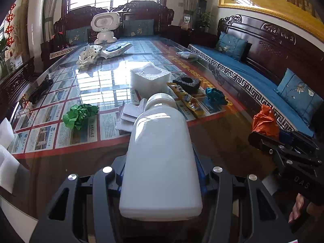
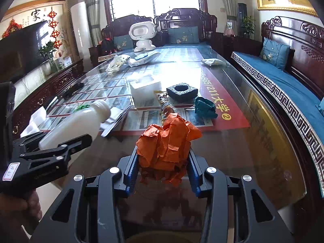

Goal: Collect trash
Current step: 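Carry the bottle and orange paper to the bin and open both grippers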

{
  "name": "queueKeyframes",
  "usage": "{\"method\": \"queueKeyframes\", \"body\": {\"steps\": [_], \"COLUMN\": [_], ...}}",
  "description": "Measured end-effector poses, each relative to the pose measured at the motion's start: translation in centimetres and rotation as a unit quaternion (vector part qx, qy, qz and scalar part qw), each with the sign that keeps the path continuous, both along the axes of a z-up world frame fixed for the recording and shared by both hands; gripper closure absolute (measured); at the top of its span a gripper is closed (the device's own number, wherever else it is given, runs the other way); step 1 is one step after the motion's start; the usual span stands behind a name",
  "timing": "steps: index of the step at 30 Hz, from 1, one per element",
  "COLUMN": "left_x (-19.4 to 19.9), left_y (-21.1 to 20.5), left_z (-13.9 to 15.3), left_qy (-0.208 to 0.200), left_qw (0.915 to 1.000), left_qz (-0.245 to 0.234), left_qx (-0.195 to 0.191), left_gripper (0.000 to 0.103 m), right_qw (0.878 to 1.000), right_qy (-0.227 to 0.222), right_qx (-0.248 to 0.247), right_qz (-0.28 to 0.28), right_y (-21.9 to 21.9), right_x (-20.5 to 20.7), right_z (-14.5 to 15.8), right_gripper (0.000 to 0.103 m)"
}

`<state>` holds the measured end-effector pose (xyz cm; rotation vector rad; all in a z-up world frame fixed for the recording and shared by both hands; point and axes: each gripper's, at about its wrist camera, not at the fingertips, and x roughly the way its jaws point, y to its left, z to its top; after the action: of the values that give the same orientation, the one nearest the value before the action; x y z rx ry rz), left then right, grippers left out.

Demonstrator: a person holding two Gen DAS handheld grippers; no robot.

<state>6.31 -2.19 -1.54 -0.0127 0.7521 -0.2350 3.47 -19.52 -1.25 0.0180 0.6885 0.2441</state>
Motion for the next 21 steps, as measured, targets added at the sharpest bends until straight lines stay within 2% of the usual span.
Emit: {"method": "queueKeyframes", "body": {"steps": [10, 17, 19, 21], "left_x": [-8.5, -13.2, -14.3, -15.1], "left_y": [-1.5, -2.3, -2.6, -2.9], "left_z": [-0.8, -2.5, -3.4, -4.0], "left_qy": [0.004, 0.010, 0.016, 0.021], "left_qw": [0.9996, 0.9985, 0.9978, 0.9972], "left_qz": [-0.029, -0.054, -0.063, -0.071], "left_qx": [0.004, 0.010, 0.013, 0.013], "left_gripper": [0.051, 0.051, 0.051, 0.051], "right_qw": [1.000, 1.000, 0.999, 0.998], "right_qy": [-0.004, 0.016, 0.025, 0.034], "right_qx": [-0.008, -0.017, -0.029, -0.045], "right_qz": [0.023, 0.019, 0.017, 0.012], "right_y": [0.4, -0.1, 0.0, 0.0], "right_x": [-8.9, -14.4, -15.7, -16.9], "right_z": [-0.2, -3.0, -4.2, -5.5], "right_gripper": [0.061, 0.060, 0.057, 0.049]}}
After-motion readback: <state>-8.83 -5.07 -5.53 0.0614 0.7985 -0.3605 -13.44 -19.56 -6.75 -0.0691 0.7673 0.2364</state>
